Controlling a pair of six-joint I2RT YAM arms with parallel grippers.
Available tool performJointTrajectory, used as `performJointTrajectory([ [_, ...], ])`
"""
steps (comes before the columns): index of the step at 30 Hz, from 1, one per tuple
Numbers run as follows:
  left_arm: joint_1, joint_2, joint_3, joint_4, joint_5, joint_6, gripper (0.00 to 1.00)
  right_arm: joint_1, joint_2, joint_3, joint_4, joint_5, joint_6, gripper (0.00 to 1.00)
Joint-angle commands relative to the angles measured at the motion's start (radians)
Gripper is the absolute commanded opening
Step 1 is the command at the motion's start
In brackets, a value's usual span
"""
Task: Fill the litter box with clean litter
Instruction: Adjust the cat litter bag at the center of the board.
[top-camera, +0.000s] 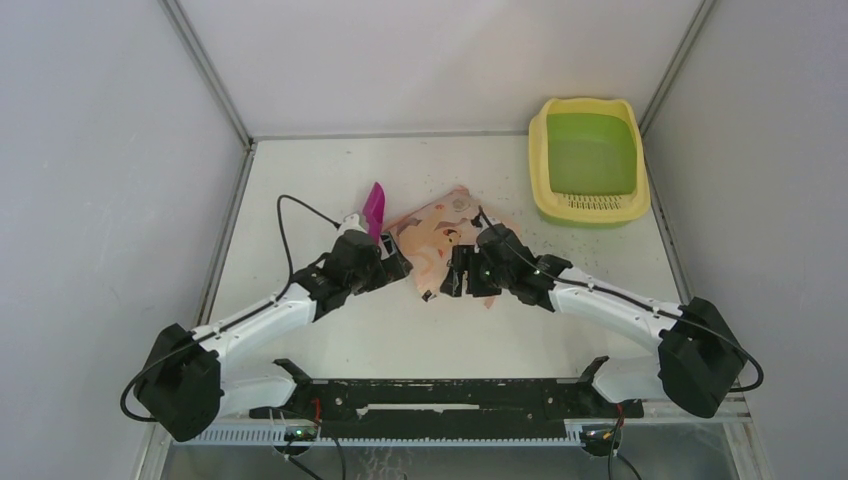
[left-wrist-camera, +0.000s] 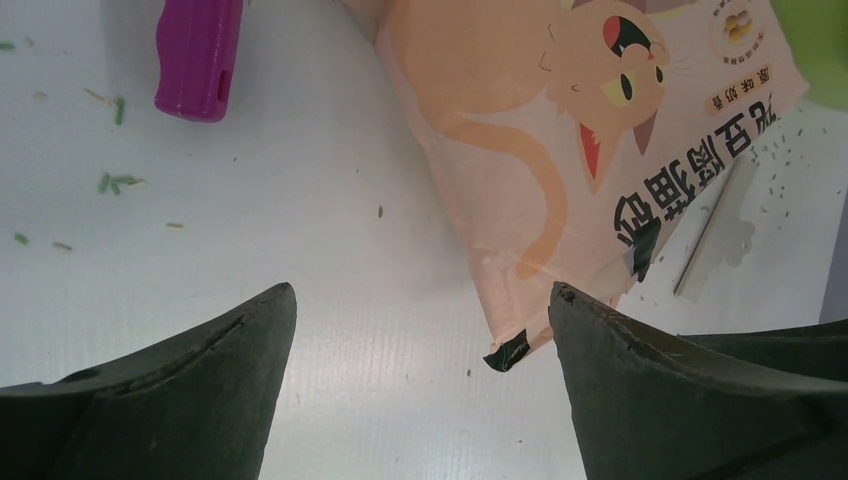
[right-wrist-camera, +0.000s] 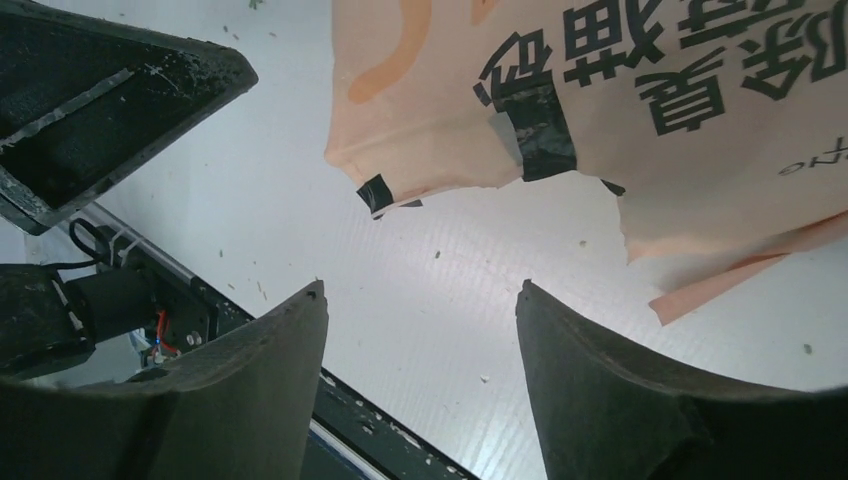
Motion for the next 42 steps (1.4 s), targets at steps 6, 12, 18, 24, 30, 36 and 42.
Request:
performJointTrajectory([
  [6, -0.005, 0.081, 0.168, -0.009, 0.054, 0.055, 0.98, -0.01, -0.064, -0.098, 0.167, 0.068, 0.206, 0.71],
  [12, -0.024, 0.222, 0.369, -0.058, 0.105, 0.125, 0.67, -0.287, -0.194, -0.103, 0.04, 0.017, 0.057, 0.69],
  [18, -0.026, 0.411, 0.542, -0.098, 0.136, 0.159, 0.47, -0.521, -0.194, -0.098, 0.216, -0.145, -0.19, 0.7],
  [24, -0.026, 0.569, 0.661, -0.142, 0.161, 0.187, 0.44, -0.577, -0.067, -0.131, 0.297, -0.205, -0.19, 0.69],
  [30, -0.027, 0.679, 0.691, -0.144, 0.148, 0.205, 0.43, -0.571, -0.027, -0.239, 0.48, -0.209, -0.185, 0.66],
  [36, -0.031, 0.737, 0.678, -0.131, 0.11, 0.205, 0.42, -0.572, -0.017, -0.271, 0.545, -0.17, -0.241, 0.65],
  [42, -0.03, 0.755, 0.677, -0.145, 0.074, 0.215, 0.41, -0.595, 0.015, -0.269, 0.566, -0.17, -0.221, 0.65],
])
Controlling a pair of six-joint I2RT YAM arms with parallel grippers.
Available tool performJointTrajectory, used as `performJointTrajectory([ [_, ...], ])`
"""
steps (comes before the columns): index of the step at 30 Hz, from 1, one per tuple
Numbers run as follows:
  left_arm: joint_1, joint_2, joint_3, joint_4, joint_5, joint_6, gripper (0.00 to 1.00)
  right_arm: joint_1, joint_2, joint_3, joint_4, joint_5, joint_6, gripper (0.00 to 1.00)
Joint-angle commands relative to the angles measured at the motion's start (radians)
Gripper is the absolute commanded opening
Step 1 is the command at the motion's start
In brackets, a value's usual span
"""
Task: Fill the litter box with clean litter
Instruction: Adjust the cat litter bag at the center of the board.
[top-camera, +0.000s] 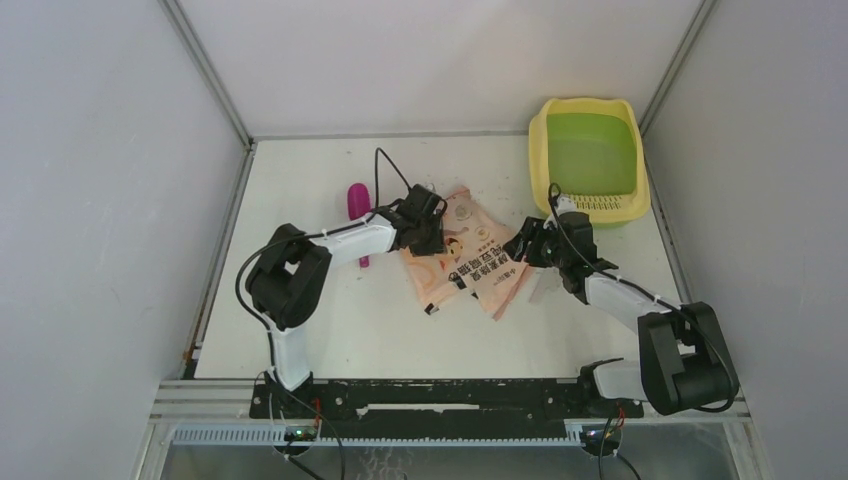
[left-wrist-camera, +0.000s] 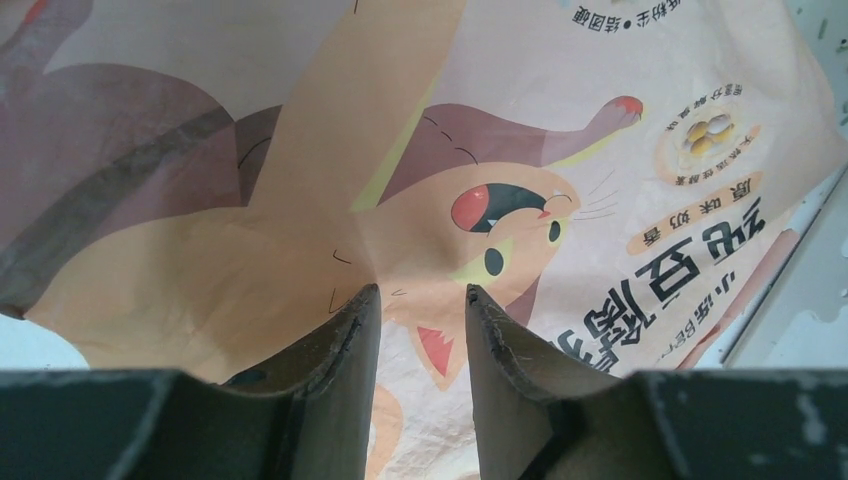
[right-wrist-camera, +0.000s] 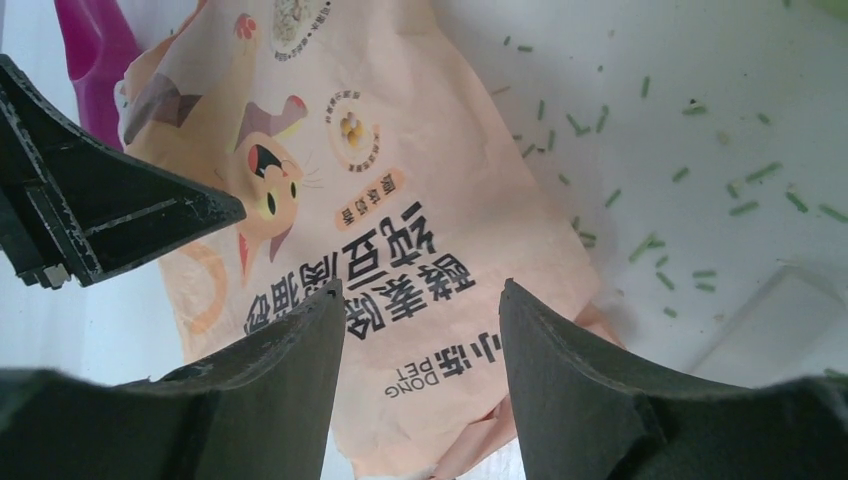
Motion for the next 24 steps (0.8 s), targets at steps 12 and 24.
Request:
performJointTrajectory([
  [12, 0.002, 0.06, 0.061, -0.021, -0.08, 0.068, 0.42, 0.147, -0.095, -0.013, -0.086, 0.017, 0.156, 0.65],
  [24, 0.004, -0.005, -0.068, 0.086, -0.002, 0.04, 0.42, 0.409, 0.017, -0.008, 0.049, 0.057, 0.6, 0.61],
])
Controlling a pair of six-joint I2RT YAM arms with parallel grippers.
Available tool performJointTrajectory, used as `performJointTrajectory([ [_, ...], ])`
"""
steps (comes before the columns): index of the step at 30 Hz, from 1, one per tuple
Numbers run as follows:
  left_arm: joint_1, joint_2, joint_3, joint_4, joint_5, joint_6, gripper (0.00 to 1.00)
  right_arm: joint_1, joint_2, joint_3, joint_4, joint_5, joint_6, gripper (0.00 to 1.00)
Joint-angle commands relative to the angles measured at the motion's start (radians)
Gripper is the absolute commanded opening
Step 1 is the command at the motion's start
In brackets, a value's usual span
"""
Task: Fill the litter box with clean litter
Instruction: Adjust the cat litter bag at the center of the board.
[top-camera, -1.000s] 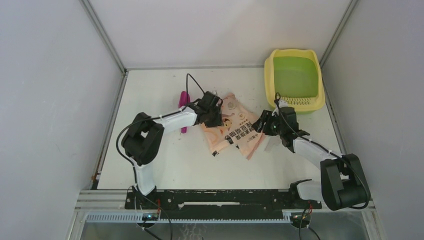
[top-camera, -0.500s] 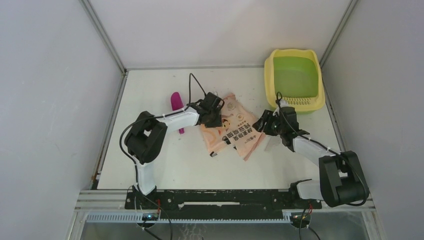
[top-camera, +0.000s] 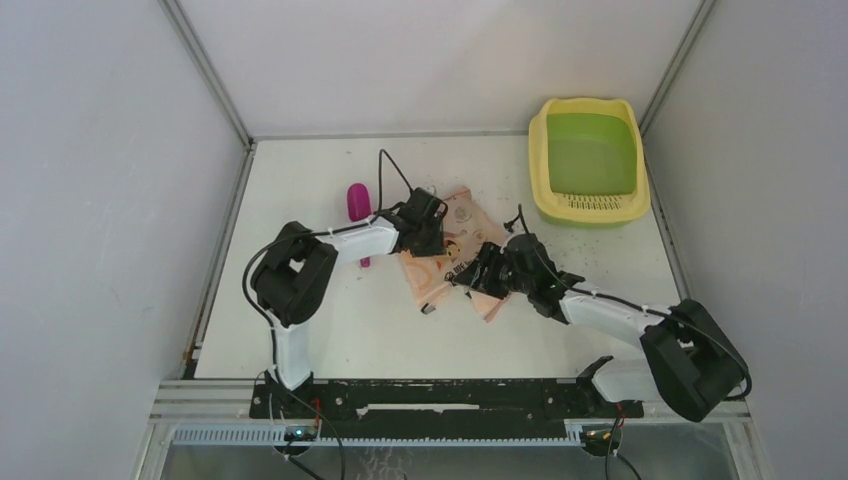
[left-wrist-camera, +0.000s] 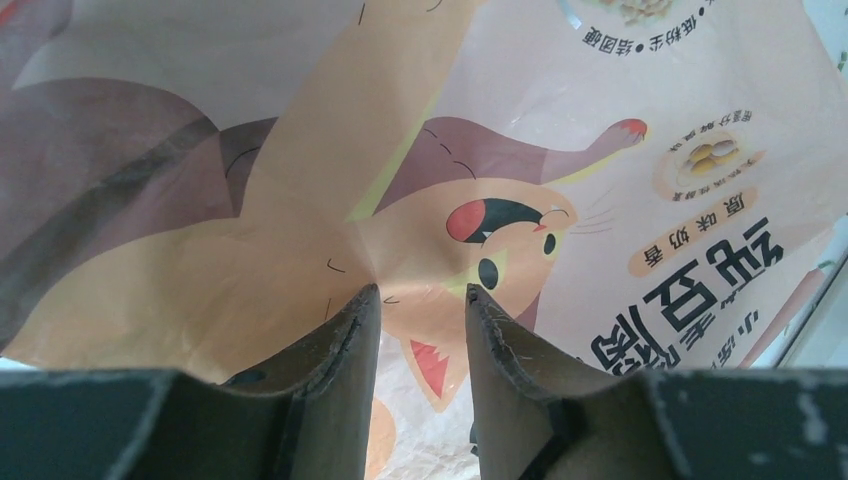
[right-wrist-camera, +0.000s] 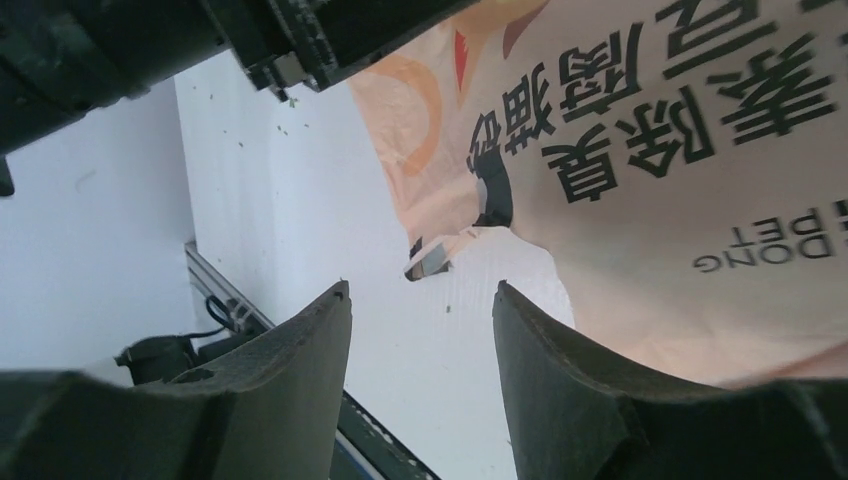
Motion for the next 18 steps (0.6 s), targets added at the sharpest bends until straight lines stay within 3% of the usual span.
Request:
performJointTrajectory([
  [1, 0.004, -0.049, -0.069, 0.048, 0.029, 0.001, 0.42, 0.031, 0.078, 0.01, 0.112, 0.021, 0.188, 0.61],
  [10, 0.006, -0.13, -0.156, 0.066, 0.034, 0.002, 0.44, 0.072, 0.24, 0.037, 0.228, 0.021, 0.264, 0.55],
  [18, 0.008, -0.158, -0.208, 0.094, 0.06, -0.001, 0.43, 0.072, 0.271, 0.037, 0.291, 0.048, 0.292, 0.53],
])
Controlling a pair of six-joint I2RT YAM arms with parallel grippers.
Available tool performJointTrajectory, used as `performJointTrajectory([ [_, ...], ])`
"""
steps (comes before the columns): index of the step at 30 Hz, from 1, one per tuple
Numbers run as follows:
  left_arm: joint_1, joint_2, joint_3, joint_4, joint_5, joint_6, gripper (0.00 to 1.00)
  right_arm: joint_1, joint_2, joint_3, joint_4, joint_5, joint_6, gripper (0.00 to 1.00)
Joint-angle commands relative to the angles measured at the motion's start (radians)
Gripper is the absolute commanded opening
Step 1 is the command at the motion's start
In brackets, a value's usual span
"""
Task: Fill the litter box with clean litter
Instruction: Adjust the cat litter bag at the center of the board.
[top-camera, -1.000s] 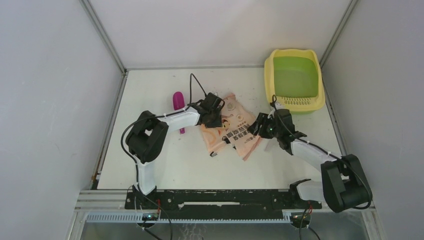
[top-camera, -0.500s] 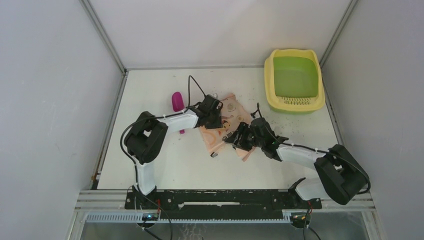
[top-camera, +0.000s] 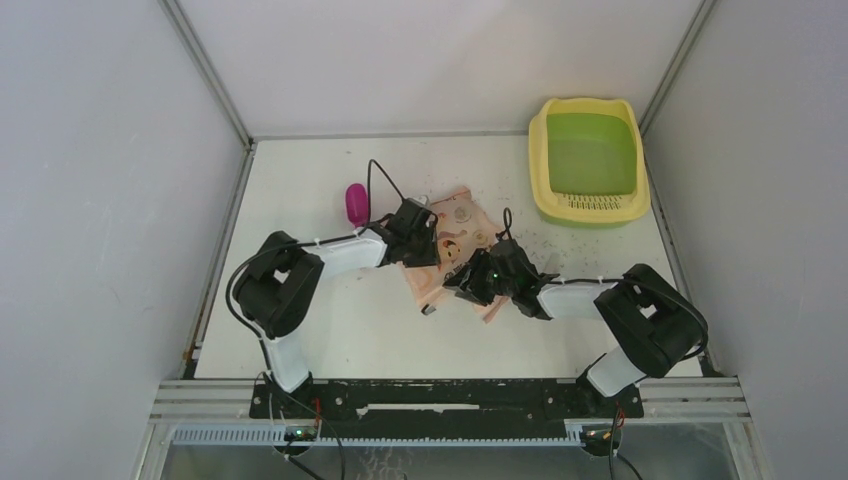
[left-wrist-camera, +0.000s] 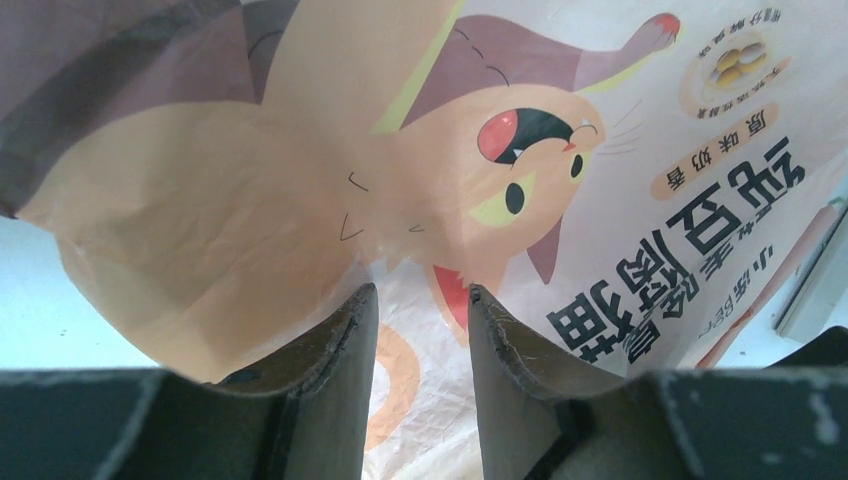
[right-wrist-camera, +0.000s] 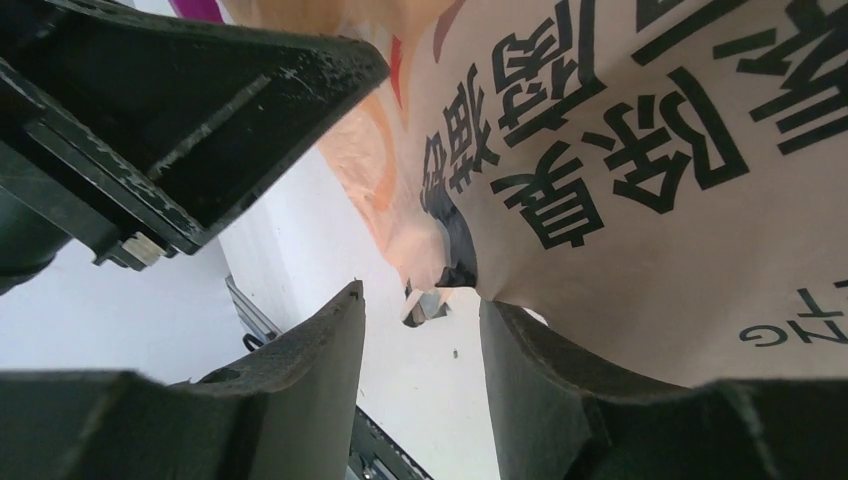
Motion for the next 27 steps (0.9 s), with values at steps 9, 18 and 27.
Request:
performJointTrajectory([
  [9, 0.015, -0.062, -0.054, 0.016, 0.036, -0.001, 0.43, 0.011, -0.009, 0.056, 0.082, 0.041, 0.026, 0.51],
  [18, 0.021, -0.089, -0.077, 0.017, 0.038, -0.003, 0.43, 0.018, -0.059, 0.044, 0.06, 0.076, 0.008, 0.51],
  [27, 0.023, -0.112, -0.096, 0.02, 0.043, -0.01, 0.43, 0.074, -0.012, 0.067, 0.039, 0.153, 0.094, 0.46],
])
